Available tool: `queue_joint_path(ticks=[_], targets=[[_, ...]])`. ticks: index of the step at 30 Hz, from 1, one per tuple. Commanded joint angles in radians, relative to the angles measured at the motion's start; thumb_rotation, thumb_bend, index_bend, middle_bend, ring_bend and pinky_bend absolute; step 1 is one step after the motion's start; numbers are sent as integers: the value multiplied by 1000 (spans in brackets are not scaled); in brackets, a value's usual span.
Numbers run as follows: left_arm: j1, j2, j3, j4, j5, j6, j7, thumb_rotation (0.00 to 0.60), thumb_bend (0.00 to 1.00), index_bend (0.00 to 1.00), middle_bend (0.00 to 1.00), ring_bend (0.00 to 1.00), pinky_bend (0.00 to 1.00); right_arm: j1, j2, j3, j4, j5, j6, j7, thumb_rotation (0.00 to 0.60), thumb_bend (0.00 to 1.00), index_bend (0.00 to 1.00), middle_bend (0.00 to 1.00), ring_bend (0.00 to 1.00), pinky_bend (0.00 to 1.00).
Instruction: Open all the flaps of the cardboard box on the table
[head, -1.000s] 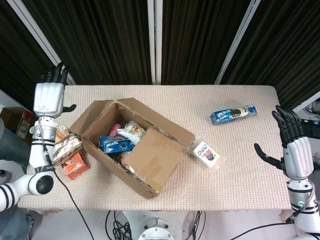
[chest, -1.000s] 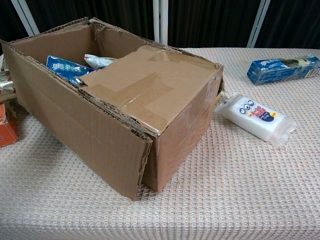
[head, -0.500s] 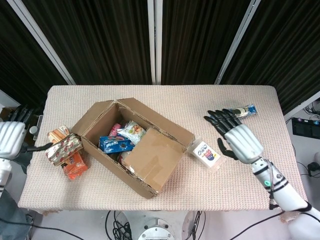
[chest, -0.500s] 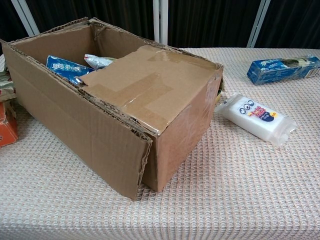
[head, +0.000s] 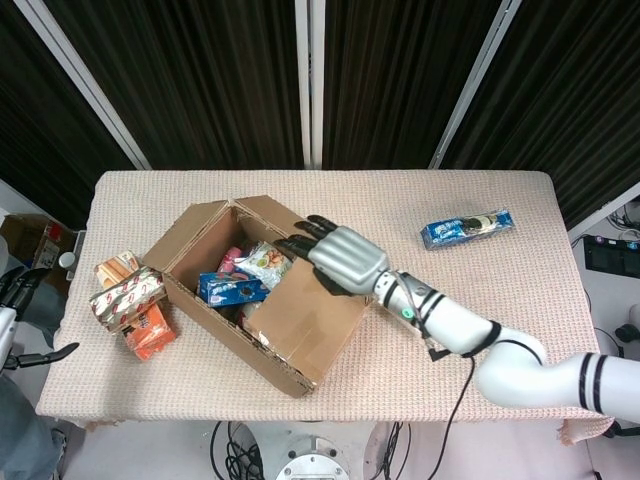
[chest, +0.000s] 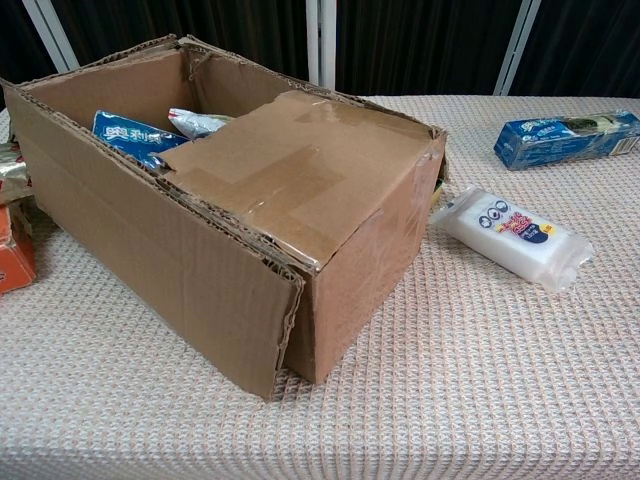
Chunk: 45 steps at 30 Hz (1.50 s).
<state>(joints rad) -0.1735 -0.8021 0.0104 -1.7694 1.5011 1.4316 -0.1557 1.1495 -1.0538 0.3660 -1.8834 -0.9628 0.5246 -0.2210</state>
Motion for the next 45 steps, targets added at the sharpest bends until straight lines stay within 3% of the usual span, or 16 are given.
queue_joint_path(ticks=[1, 8, 12, 22, 26, 34, 41, 45], targets=[[9, -13, 1, 9, 10, 10, -2, 369, 0, 101, 115, 50, 146, 167, -80, -58, 77, 129, -88, -82, 600, 680, 133, 168, 0, 0], [24, -31, 0, 29, 31, 26, -18, 366, 0, 101, 115, 50, 146, 352, -165, -192, 140, 321, -49, -156, 600, 674, 166, 180, 0, 0], [31, -33, 2, 32, 32, 24, -14, 316, 0, 101, 115, 50, 146, 423, -180, -261, 138, 421, 0, -192, 600, 672, 173, 195, 0, 0], [32, -35, -8, 21, 16, 8, -2, 280, 0, 101, 115, 50, 146, 486, -204, -342, 136, 515, 58, -222, 600, 675, 208, 204, 0, 0], [31, -25, -14, 6, 14, 5, 8, 265, 0, 101, 116, 50, 146, 496, -200, -356, 127, 526, 65, -223, 600, 680, 245, 225, 0, 0], [24, -24, -18, -3, 12, -16, -1, 250, 0, 102, 120, 50, 146, 489, -148, -349, 85, 503, 70, -196, 600, 684, 482, 383, 0, 0], [20, -30, -25, -5, 12, -24, 2, 244, 0, 102, 122, 50, 146, 457, -74, -311, 31, 465, 73, -135, 600, 693, 521, 412, 0, 0], [19, -22, -28, -16, 11, -27, -11, 243, 0, 102, 122, 50, 147, 424, 16, -280, -39, 424, 48, -84, 600, 689, 526, 411, 0, 0]])
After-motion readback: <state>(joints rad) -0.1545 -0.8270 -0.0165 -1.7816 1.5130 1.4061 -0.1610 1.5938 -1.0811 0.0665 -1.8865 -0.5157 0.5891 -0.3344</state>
